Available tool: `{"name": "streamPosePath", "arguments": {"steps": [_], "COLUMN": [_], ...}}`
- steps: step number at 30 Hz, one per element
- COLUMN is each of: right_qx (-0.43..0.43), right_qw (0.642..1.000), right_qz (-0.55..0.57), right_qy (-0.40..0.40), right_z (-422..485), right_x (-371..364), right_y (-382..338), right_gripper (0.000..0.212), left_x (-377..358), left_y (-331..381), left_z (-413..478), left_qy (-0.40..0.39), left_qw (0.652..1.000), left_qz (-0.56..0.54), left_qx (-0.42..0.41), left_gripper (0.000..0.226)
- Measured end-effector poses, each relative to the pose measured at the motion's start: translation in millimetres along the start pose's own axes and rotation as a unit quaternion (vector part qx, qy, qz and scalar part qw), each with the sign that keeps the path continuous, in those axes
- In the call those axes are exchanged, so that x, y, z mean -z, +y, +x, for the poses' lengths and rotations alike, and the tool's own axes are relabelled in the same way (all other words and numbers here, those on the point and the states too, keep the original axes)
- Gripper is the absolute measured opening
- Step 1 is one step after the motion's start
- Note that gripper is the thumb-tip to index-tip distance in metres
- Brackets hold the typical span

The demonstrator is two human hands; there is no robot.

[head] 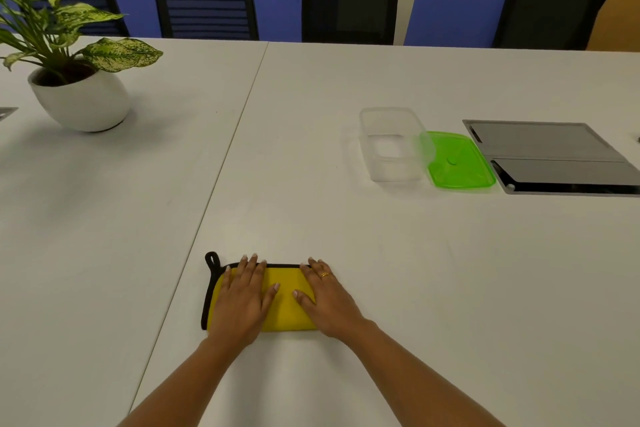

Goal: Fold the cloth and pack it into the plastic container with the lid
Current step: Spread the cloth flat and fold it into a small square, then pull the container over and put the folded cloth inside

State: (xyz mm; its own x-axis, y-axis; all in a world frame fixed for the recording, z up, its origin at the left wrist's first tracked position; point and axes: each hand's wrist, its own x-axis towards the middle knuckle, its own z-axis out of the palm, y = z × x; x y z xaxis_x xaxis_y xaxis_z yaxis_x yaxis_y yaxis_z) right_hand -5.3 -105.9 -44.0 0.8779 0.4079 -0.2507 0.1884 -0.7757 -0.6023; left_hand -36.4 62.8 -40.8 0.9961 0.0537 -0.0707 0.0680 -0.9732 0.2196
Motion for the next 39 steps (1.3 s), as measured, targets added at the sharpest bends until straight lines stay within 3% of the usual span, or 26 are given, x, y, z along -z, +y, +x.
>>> {"name": "streamPosePath", "arguments": {"steps": [2,5,7,12,15,23,34,39], "right_qx": [-0.004,-0.022,-0.029,-0.041,-0.068,-0.136,-0.071,-0.07], "right_qw": [1.0,0.997,0.996,0.984,0.967,0.965,0.954,0.932], "right_qz": [0.024,0.049,0.026,-0.051,-0.152,-0.175,-0.042,-0.044], "right_qy": [0.019,0.052,0.086,0.167,0.192,0.143,0.287,0.353], "right_z": [5,18,31,74,102,141,86,25], "right_x": [11,36,58,120,150,177,148,132], "right_y": [3,14,25,46,57,75,79,93], "right_gripper": [0.056,0.055,0.055,0.058,0.066,0.079,0.034,0.028], "left_x": [0,-3,-6,-18,-25,-34,-28,-9], "left_y": [18,41,52,51,47,46,47,55], "left_z": [5,21,32,55,62,68,72,80], "left_qy": [0.016,0.008,-0.004,-0.028,-0.037,-0.022,-0.034,-0.013], "left_qw": [1.0,1.0,1.0,0.999,0.999,0.999,0.997,0.984], "left_qz": [-0.014,-0.016,-0.018,-0.007,-0.008,-0.021,-0.052,-0.172], "left_qx": [0.0,0.0,0.0,0.014,0.022,0.023,0.036,0.051], "left_gripper": [0.117,0.073,0.06,0.06,0.061,0.06,0.058,0.049]}}
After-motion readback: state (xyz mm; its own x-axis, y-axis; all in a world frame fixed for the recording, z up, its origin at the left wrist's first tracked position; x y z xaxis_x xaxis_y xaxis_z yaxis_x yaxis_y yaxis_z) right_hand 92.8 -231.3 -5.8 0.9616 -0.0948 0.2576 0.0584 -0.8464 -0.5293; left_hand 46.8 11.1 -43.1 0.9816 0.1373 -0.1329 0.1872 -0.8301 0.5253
